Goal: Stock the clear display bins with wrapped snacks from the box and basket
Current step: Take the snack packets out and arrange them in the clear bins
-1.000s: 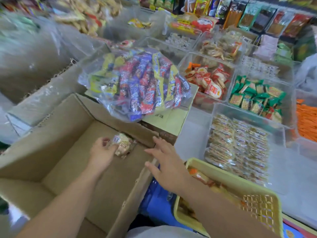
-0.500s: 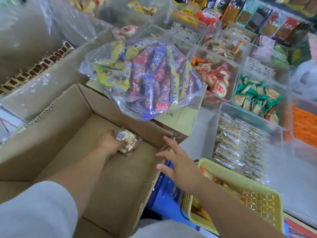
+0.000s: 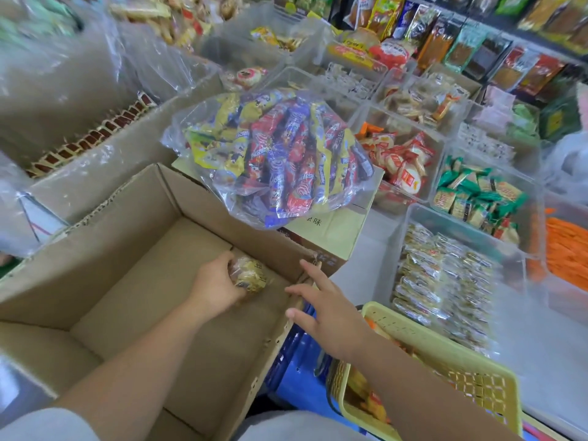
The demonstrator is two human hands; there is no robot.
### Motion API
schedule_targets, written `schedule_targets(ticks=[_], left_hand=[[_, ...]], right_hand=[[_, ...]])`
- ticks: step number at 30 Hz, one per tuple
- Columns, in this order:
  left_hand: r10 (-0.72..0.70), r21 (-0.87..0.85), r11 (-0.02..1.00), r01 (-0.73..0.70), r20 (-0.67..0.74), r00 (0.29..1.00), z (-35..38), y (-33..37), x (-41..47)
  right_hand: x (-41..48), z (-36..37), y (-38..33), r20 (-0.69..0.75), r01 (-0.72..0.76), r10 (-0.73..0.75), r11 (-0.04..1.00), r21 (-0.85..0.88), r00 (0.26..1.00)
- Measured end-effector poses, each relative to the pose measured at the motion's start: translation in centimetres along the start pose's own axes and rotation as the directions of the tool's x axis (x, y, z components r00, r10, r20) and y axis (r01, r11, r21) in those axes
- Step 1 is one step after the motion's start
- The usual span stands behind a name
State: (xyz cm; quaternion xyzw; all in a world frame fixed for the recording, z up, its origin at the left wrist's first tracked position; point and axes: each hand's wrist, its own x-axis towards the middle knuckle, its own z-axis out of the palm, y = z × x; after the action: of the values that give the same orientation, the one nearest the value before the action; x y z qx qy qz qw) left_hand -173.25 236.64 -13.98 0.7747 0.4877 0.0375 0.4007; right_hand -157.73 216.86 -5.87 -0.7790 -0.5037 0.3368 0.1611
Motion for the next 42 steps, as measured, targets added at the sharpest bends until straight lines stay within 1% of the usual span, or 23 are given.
schedule_targets(ticks=[2, 4, 6, 7, 9, 11, 12, 14, 18, 21, 23, 26, 28, 29, 30, 31, 32, 33, 34, 36, 37, 40, 42], left_hand=[[0.153, 0.011, 0.988, -0.154, -0.175, 0.973, -1.4, 1.0, -2.5], [0.336, 0.087, 0.942, -0.325, -0.315, 0.888, -2.7, 2.7, -5.2], [0.492, 0.162, 0.869, -0.467, -0.393, 0.777, -3.5, 5.0, -8.1], [0.551, 0.190, 0.831, -0.523, -0.415, 0.724, -3.5, 6.4, -9.5], [0.650, 0.231, 0.751, -0.619, -0.430, 0.627, -3.2, 9.1, -12.1], [0.734, 0.264, 0.662, -0.701, -0.418, 0.536, -2.3, 11.8, -14.0], [0.768, 0.287, 0.622, -0.729, -0.406, 0.495, -1.5, 13.0, -14.8], [0.824, 0.358, 0.556, -0.750, -0.357, 0.441, 0.2, 14.9, -15.9], [0.852, 0.347, 0.521, -0.780, -0.256, 0.456, 3.6, 17.6, -17.4], [0.860, 0.262, 0.510, -0.819, -0.178, 0.479, 5.9, 19.0, -18.4], [0.846, 0.186, 0.533, -0.825, -0.104, 0.523, 6.9, 19.9, -19.2], [0.793, 0.079, 0.601, -0.795, 0.064, 0.606, 8.0, 20.9, -20.1], [0.742, -0.069, 0.670, -0.739, 0.040, 0.669, 9.0, 21.6, -20.8], [0.666, -0.232, 0.724, -0.649, -0.008, 0.746, 9.6, 22.1, -21.1], [0.529, -0.449, 0.749, -0.487, -0.038, 0.848, 10.1, 22.8, -21.4], [0.373, -0.631, 0.717, -0.297, -0.012, 0.928, 10.6, 23.5, -21.5], [0.242, -0.742, 0.661, -0.112, 0.069, 0.968, 11.1, 24.0, -21.2], [0.155, -0.789, 0.612, 0.050, 0.181, 0.971, 11.4, 24.3, -20.8], [0.115, -0.802, 0.568, 0.185, 0.300, 0.947, 11.7, 24.4, -20.5], [0.098, -0.782, 0.527, 0.332, 0.444, 0.890, 12.0, 24.8, -20.5], [0.082, -0.779, 0.515, 0.357, 0.459, 0.885, 12.1, 25.0, -20.5], [0.018, -0.782, 0.499, 0.374, 0.441, 0.897, 12.9, 25.2, -19.8], [-0.035, -0.778, 0.522, 0.350, 0.390, 0.920, 13.5, 25.4, -19.1]], right_hand=[[-0.4, -0.7, -0.4, -0.003, 0.011, -0.011, 1.000, 0.019, 1.000], [-1.3, -1.6, -1.0, -0.062, 0.013, -0.006, 0.994, 0.111, 0.998], [-2.7, -2.7, -1.7, -0.126, -0.006, 0.049, 0.946, 0.323, 0.991], [-3.5, -3.3, -1.9, -0.125, -0.008, 0.078, 0.877, 0.481, 0.989], [-5.0, -4.2, -1.8, -0.063, -0.002, 0.082, 0.621, 0.784, 0.995], [-6.7, -5.0, -1.3, 0.001, -0.021, 0.054, 0.374, 0.927, 0.999], [-7.6, -5.2, -0.9, 0.015, -0.025, 0.037, 0.282, 0.959, 0.999], [-9.3, -5.5, 0.2, 0.013, -0.013, -0.002, 0.150, 0.989, 1.000], [-12.6, -6.1, 3.4, -0.024, 0.024, 0.008, 0.024, 0.999, 1.000], [-14.8, -6.6, 6.1, -0.075, 0.074, 0.022, 0.020, 0.997, 0.997], [-16.1, -6.8, 7.8, -0.095, 0.094, 0.046, 0.016, 0.995, 0.994], [-17.4, -7.2, 10.3, -0.132, 0.134, 0.098, -0.009, 0.991, 0.986], [-18.1, -7.8, 11.5, -0.169, 0.172, 0.105, -0.017, 0.985, 0.980], [-18.4, -8.1, 11.9, -0.182, 0.185, 0.098, -0.024, 0.982, 0.978], [-18.7, -8.4, 12.4, -0.184, 0.188, 0.096, -0.035, 0.982, 0.978], [-18.8, -8.7, 12.8, -0.179, 0.183, 0.094, -0.044, 0.982, 0.979], [-18.9, -8.9, 13.2, -0.173, 0.177, 0.090, -0.042, 0.983, 0.981], [-19.0, -9.0, 13.5, -0.169, 0.172, 0.083, -0.029, 0.985, 0.982], [-19.0, -9.1, 13.7, -0.169, 0.170, 0.073, -0.007, 0.985, 0.983], [-19.0, -9.1, 14.1, -0.175, 0.170, 0.071, 0.068, 0.983, 0.982], [-19.0, -9.1, 14.2, -0.184, 0.171, 0.093, 0.132, 0.976, 0.978], [-18.8, -9.0, 14.7, -0.288, 0.175, 0.202, 0.442, 0.880, 0.936], [-18.7, -8.8, 15.2, -0.425, 0.189, 0.204, 0.673, 0.715, 0.882]])
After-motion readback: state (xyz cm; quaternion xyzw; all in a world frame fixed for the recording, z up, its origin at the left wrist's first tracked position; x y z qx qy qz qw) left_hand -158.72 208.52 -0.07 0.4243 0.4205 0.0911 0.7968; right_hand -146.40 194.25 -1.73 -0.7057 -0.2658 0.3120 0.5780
